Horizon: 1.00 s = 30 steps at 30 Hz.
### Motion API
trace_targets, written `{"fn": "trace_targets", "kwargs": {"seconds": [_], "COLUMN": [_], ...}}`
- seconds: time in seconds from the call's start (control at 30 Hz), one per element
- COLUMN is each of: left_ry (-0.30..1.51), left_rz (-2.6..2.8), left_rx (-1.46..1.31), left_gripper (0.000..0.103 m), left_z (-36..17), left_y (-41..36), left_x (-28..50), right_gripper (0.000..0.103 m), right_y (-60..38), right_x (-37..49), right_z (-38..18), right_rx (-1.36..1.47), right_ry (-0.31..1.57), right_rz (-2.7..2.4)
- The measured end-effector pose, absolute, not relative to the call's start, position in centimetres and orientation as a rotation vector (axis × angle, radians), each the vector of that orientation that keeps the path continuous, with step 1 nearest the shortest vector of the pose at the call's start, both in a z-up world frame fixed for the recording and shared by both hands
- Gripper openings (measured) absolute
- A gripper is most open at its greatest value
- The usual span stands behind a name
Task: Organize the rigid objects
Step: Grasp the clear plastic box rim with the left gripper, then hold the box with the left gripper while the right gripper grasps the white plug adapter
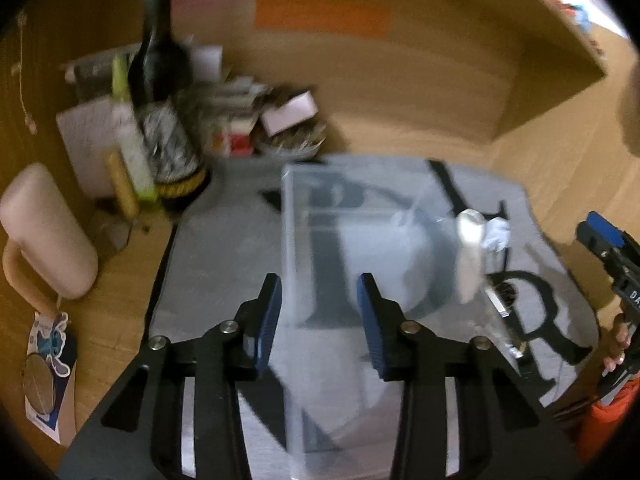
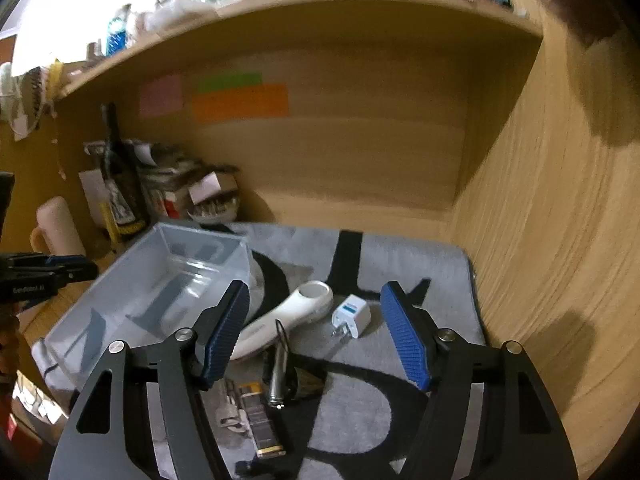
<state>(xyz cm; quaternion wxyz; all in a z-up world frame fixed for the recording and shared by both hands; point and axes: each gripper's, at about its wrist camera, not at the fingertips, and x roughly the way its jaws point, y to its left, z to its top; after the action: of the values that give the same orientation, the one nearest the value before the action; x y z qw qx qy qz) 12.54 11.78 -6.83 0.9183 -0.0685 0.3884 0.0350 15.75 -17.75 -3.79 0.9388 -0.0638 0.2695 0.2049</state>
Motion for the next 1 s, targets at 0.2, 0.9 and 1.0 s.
{"fn": "trace_targets", "kwargs": {"seconds": [0.2,0.9,1.0], "left_ry": [0.897,0.978,0.968], "left_rz": [0.097,0.019,0.02], "left_rx": [-0.108,-0.119,-0.117], "left_gripper": [0.031,0.007,0.007], "left_z": [-8.9,-11.4,-11.4], "left_y": [12.9,12.7,12.7], "left_x": [13.5,13.5,13.4], "right_gripper": [0.055,0.051,0.044], "right_y": [-18.0,-17.5,-17.1], "right_x": [18.9,28.6,29.3], "right_z": [-6.1,-13.3,-13.8], "right_rx": [-0.131,-0.151,-0.146], "right_ry": [0.662,0.905,0.92], "right_rz": [0.402,0.321,0.33]}}
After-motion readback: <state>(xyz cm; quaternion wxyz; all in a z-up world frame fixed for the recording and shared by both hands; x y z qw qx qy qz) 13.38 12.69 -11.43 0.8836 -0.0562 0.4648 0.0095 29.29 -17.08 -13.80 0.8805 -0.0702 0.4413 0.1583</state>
